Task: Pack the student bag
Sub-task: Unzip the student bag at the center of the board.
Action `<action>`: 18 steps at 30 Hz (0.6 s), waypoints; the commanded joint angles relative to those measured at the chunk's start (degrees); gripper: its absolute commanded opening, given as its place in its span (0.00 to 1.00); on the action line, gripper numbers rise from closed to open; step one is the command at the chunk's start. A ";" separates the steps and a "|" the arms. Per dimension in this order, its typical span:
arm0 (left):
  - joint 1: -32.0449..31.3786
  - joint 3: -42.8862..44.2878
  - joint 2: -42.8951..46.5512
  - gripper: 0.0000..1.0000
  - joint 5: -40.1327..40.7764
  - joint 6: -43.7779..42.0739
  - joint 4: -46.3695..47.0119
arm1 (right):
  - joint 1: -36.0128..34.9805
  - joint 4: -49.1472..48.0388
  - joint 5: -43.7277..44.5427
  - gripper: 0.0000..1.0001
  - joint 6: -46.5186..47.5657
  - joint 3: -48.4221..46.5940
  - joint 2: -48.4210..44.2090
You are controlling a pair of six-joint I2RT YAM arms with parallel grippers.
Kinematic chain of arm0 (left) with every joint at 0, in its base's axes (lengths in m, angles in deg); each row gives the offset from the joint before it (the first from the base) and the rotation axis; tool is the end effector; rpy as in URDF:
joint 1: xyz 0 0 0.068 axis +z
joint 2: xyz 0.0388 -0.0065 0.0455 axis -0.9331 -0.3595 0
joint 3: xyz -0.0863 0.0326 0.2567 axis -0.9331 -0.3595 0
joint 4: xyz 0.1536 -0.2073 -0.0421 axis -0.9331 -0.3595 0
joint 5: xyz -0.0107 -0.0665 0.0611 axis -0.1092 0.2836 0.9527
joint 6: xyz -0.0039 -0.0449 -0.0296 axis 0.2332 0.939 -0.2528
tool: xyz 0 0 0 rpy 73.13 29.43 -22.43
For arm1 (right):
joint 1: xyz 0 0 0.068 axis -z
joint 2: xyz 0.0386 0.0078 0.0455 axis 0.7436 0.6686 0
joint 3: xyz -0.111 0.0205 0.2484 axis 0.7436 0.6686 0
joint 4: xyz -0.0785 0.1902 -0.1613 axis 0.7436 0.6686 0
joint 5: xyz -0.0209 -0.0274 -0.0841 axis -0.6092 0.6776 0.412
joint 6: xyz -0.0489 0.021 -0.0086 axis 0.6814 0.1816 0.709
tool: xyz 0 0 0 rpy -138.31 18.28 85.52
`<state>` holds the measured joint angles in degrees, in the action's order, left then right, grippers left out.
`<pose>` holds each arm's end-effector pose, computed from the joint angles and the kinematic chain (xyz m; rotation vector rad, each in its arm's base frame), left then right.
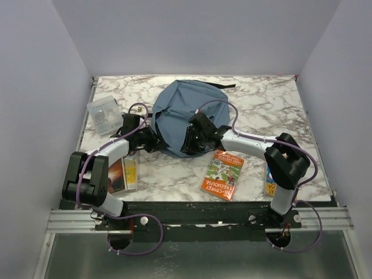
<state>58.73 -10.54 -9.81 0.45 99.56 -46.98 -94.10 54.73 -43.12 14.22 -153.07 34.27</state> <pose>0.2809 -0.0704 0.1719 -0.6151 2.5241 -1.1443 0.2692 0.2832 0.1927 0.0082 2.6184 0.7578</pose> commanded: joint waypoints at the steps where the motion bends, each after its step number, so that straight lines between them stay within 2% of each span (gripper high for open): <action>1: -0.35 -0.79 0.78 0.00 1.58 -0.06 0.69 | -1.71 0.13 7.22 0.32 1.39 0.70 1.44; 7: -0.39 -1.03 0.88 0.00 1.63 -0.01 0.81 | -2.63 0.63 13.04 0.03 2.89 1.89 0.19; 8: -0.44 -1.12 1.02 0.00 1.74 -0.01 0.81 | -2.63 1.39 14.53 0.01 3.29 1.51 -0.14; 12: -0.35 -1.38 1.53 0.00 2.65 -0.08 -0.23 | -2.65 3.98 22.29 0.00 7.20 1.53 -3.18; 18: 0.07 -1.57 1.77 0.00 4.41 -0.45 -1.69 | -2.33 0.54 37.27 0.01 15.20 7.92 -12.22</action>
<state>58.08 -10.99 -9.70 0.95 100.00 -46.76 -97.23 54.73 -22.07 21.85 -148.46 27.71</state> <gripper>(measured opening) 0.017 0.009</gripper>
